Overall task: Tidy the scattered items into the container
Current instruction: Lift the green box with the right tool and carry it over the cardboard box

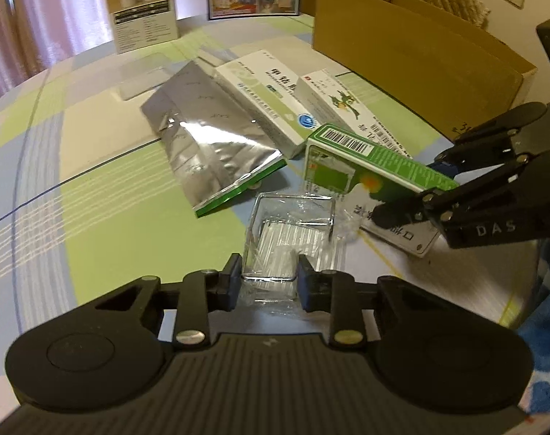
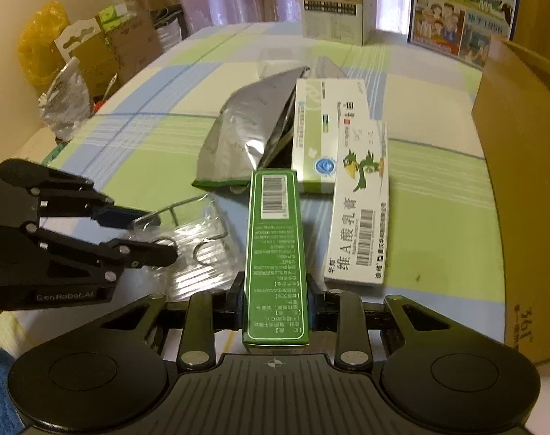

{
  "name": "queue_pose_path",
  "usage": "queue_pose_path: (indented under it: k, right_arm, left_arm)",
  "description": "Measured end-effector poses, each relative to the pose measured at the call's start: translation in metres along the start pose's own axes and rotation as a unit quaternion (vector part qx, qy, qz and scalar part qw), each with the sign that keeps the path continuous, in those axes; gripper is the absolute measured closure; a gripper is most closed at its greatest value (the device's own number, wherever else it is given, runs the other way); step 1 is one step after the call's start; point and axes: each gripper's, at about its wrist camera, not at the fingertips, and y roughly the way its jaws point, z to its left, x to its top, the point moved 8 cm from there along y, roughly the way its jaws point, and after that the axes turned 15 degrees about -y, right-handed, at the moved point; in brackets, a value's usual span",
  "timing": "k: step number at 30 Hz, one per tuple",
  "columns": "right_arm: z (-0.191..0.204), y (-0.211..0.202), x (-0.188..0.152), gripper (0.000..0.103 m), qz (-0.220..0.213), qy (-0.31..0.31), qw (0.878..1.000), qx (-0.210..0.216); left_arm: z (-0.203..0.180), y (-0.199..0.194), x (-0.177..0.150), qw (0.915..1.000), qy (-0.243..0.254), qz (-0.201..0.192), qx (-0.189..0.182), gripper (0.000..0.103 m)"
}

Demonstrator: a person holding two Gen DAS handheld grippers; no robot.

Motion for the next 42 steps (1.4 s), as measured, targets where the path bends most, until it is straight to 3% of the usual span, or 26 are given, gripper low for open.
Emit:
queue_pose_path:
  k: [13,21,30,36,42]
  right_arm:
    - [-0.003,-0.042,0.015,0.076,-0.072,0.035,0.997,0.0]
    - [-0.027,-0.099,0.029,0.076,-0.123,0.064,0.99,-0.024]
    - [-0.097,-0.191,0.041,0.076,-0.168,0.063,0.977,-0.118]
    - [-0.167,-0.222,0.008,0.076,-0.154,0.096,0.968,-0.172]
    - [-0.225,-0.226,-0.03,0.076,-0.131,0.134,0.963,-0.192]
  left_arm:
    - [-0.003,-0.046,-0.01,0.9982,-0.047,-0.013,0.033,0.077]
    - [-0.027,-0.079,0.012,0.9971,-0.059,-0.038,0.03,0.077]
    - [-0.123,-0.093,0.083,0.9957,-0.036,-0.082,-0.023,0.077]
    - [-0.206,-0.074,0.125,0.9928,-0.011,-0.096,-0.07,0.077]
    - [-0.263,-0.036,0.148,0.992,-0.003,-0.085,-0.093,0.077]
